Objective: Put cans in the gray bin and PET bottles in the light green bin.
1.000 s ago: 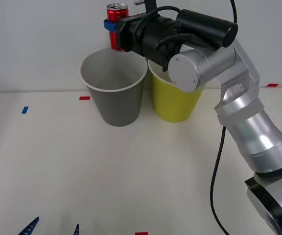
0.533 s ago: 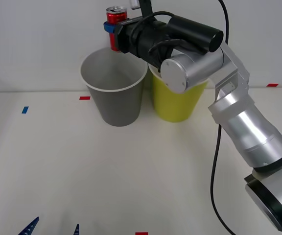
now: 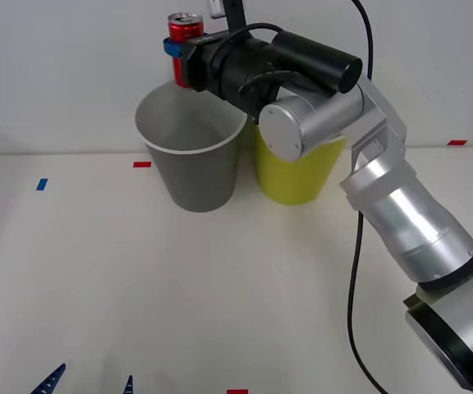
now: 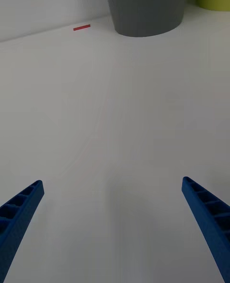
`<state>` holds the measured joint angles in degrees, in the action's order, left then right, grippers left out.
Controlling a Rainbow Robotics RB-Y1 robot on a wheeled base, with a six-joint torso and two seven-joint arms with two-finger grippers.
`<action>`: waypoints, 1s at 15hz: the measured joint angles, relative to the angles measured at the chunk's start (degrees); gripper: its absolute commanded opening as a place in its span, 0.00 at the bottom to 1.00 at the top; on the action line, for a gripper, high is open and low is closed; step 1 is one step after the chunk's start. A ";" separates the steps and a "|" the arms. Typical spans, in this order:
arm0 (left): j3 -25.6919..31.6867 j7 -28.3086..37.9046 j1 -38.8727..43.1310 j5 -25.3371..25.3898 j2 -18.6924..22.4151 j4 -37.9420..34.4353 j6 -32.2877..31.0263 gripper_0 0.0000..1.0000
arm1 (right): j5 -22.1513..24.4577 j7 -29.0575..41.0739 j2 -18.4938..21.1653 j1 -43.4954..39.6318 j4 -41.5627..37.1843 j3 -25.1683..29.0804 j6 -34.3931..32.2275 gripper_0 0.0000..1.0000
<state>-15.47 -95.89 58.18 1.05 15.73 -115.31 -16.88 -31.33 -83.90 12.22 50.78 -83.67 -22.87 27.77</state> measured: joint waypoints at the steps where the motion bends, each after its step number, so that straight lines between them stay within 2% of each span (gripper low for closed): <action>1: 0.00 0.00 0.00 0.00 0.00 0.00 0.00 1.00 | 0.46 0.24 -0.29 0.00 0.00 -0.35 -0.05 0.00; 2: 0.00 0.00 0.00 0.00 0.00 0.00 0.00 1.00 | 1.01 0.47 -0.43 -0.01 -0.02 -0.57 -0.07 0.06; 4: 0.00 0.00 0.00 0.00 0.00 0.00 0.00 1.00 | 3.04 0.95 -0.53 0.01 -0.01 -0.86 -0.08 0.37; 6: 0.00 0.00 0.00 0.00 0.00 0.00 0.00 1.00 | 5.19 1.44 -0.56 0.00 0.00 -0.94 -0.09 1.00; 15: 0.00 0.00 0.00 0.00 0.00 0.00 0.00 1.00 | 5.71 1.22 -0.54 -0.06 -0.81 -0.95 -0.35 1.00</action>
<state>-15.47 -95.89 58.18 1.05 15.73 -115.31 -16.88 -25.61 -82.69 11.68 50.72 -84.47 -23.82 27.42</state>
